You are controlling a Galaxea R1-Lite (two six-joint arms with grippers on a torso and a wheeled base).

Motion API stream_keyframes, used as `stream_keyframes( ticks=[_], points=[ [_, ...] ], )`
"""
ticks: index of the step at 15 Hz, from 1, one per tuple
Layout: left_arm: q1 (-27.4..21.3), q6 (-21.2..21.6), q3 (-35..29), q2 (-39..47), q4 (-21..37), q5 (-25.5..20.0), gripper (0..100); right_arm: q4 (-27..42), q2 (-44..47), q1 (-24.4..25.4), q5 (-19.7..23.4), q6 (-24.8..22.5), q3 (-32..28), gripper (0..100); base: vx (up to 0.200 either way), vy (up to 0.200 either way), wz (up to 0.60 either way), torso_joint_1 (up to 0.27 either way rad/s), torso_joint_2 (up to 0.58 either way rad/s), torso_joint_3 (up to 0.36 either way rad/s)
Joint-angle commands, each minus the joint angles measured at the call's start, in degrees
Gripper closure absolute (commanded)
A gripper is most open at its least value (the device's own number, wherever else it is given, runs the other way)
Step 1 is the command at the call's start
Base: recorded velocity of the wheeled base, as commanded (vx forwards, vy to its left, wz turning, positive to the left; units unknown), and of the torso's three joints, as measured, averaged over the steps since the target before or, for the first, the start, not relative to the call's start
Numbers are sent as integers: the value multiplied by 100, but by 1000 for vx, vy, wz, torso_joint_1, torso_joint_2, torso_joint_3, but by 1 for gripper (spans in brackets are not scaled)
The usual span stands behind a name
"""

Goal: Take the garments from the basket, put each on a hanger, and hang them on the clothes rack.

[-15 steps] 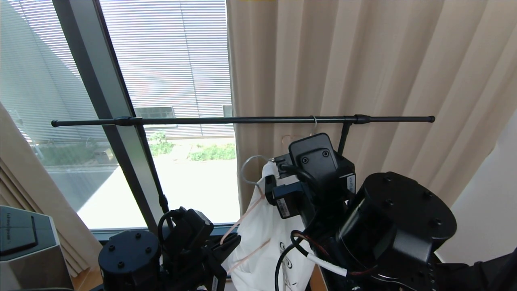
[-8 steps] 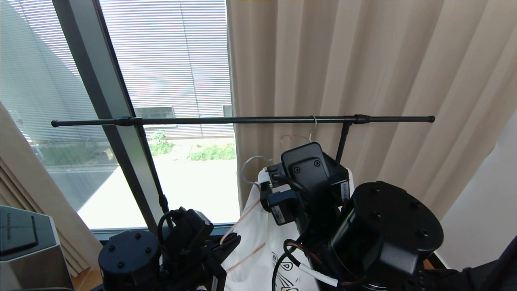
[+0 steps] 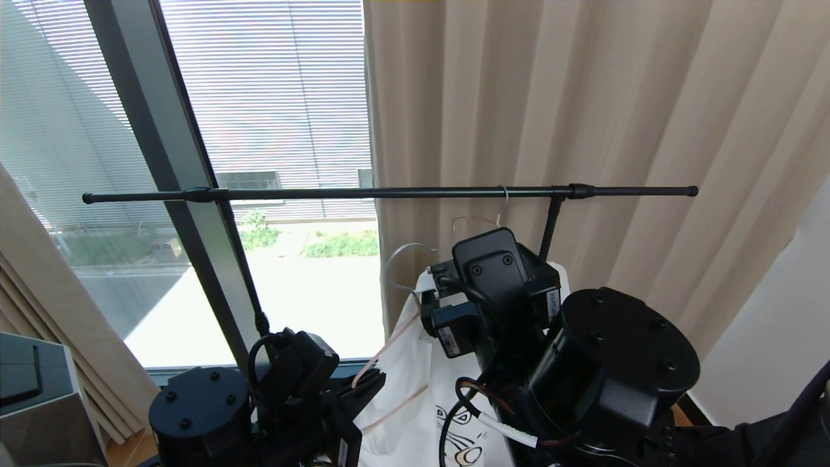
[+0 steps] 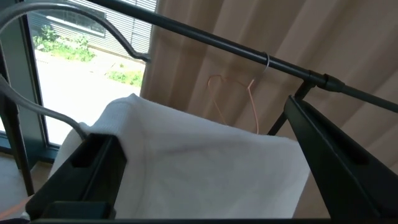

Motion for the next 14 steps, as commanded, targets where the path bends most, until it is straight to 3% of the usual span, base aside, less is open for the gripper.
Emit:
stream_keyframes(
  ticks=[1,14],
  points=[
    [8,-3,10,-45,-9,0,100,1,69,-86,2,-3,-19,0,0,0,0,0,0,0],
    [237,-29,-166,-27,-9,97,100,-8,51,99,2,-3,139,0,0,0,0,0,0,0]
  ],
)
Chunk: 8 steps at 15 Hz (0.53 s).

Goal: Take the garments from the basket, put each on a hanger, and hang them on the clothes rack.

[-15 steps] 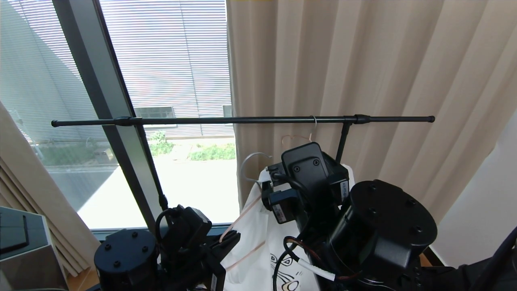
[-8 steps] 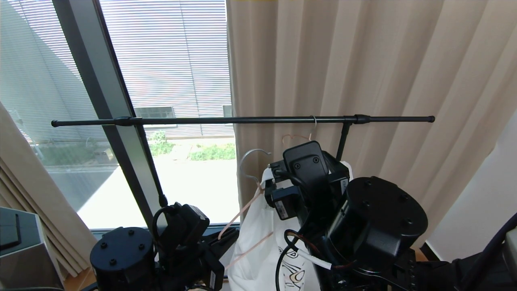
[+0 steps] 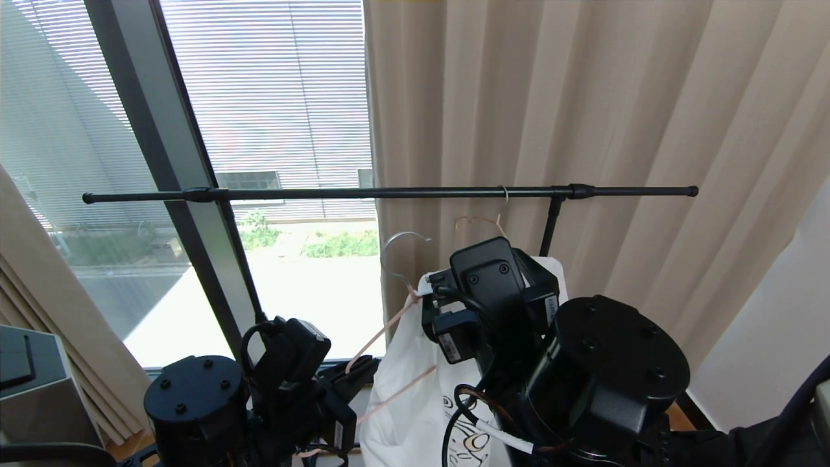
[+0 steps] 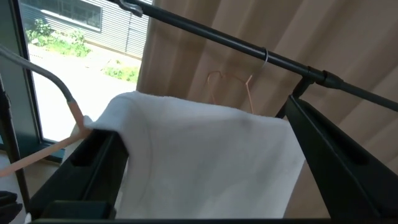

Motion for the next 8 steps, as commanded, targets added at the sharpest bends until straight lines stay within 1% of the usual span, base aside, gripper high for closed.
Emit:
stream_keyframes(
  ticks=[1,3,8],
  points=[
    [6,-5,-51,12,-14,78,100,7,10,122,6,4,65,0,0,0,0,0,0,0],
    [6,-5,-51,-23,-14,95,100,7,10,218,15,4,118,0,0,0,0,0,0,0],
    [6,-5,-68,-23,-14,95,100,16,-34,218,24,4,91,0,0,0,0,0,0,0]
  ],
)
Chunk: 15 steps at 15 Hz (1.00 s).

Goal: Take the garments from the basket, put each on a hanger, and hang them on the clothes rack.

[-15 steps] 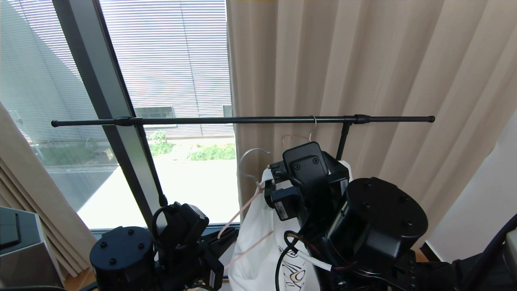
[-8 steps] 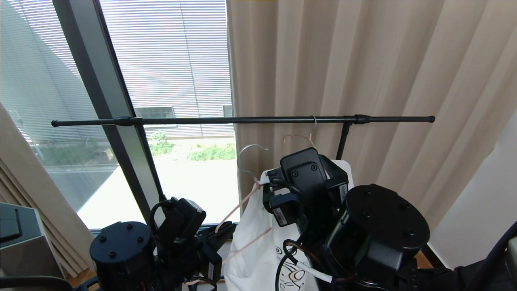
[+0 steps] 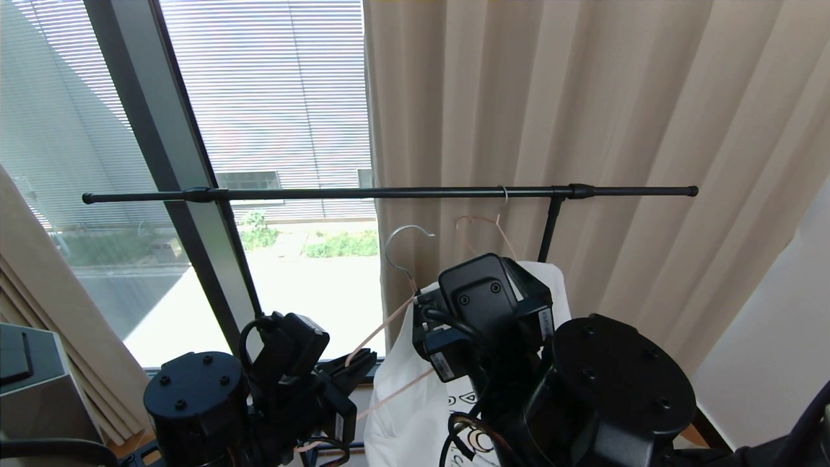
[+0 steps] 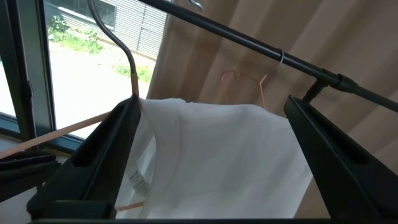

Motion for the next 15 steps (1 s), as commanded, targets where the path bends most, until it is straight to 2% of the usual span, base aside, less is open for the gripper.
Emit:
stream_keyframes(
  ticks=[1,4,5,7,10,11,13,15],
  points=[
    [9,0,-5,-17,-8,-3,100,-7,-14,4,-5,-1,6,0,0,0,0,0,0,0],
    [27,-9,21,-17,-8,-12,100,20,-190,-23,39,-10,50,0,0,0,0,0,0,0],
    [71,-18,30,-17,-8,-30,100,81,-427,-119,329,-10,173,0,0,0,0,0,0,0],
    [185,-9,39,18,-8,-83,100,310,-937,-365,1050,-10,516,0,0,0,0,0,0,0],
    [281,26,30,115,-8,-346,100,1083,-1640,-849,2052,8,991,0,0,0,0,0,0,0],
    [281,35,30,124,-8,-355,100,1162,-1684,-884,2184,16,1043,0,0,0,0,0,0,0],
    [431,132,83,97,-8,-381,100,1663,-1913,-1297,3327,25,1448,0,0,0,0,0,0,0],
    [510,149,144,115,-8,-584,100,1769,-2212,-1605,4056,16,1790,0,0,0,0,0,0,0]
  ],
)
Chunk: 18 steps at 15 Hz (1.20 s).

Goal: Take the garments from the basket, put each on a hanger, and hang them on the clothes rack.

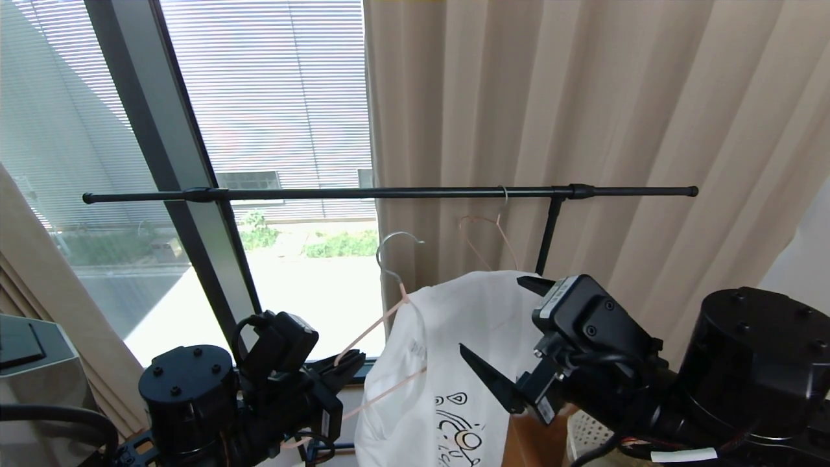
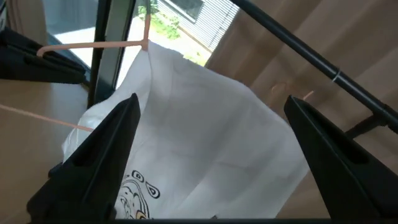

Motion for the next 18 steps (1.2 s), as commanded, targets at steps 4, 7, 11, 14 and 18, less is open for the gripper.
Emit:
stream_keyframes(
  ticks=[4,7,11,14,18],
  points=[
    [14,242,200,-1,-6,-159,100,1112,-949,-721,1289,-21,234,0,0,0,0,0,0,0],
    [-56,242,279,-168,-6,-177,100,2677,-1599,-1073,1983,-197,-205,0,0,0,0,0,0,0],
    [-135,250,323,-194,-6,-177,100,5269,-1573,-1618,2968,-961,-1998,0,0,0,0,0,0,0],
    [-135,250,332,-282,-6,-186,100,8504,-808,-2250,4005,-2438,-4494,0,0,0,0,0,0,0],
    [-144,294,534,-299,-6,-529,100,11009,897,-2883,4734,-4371,-6534,0,0,0,0,0,0,0]
  ],
)
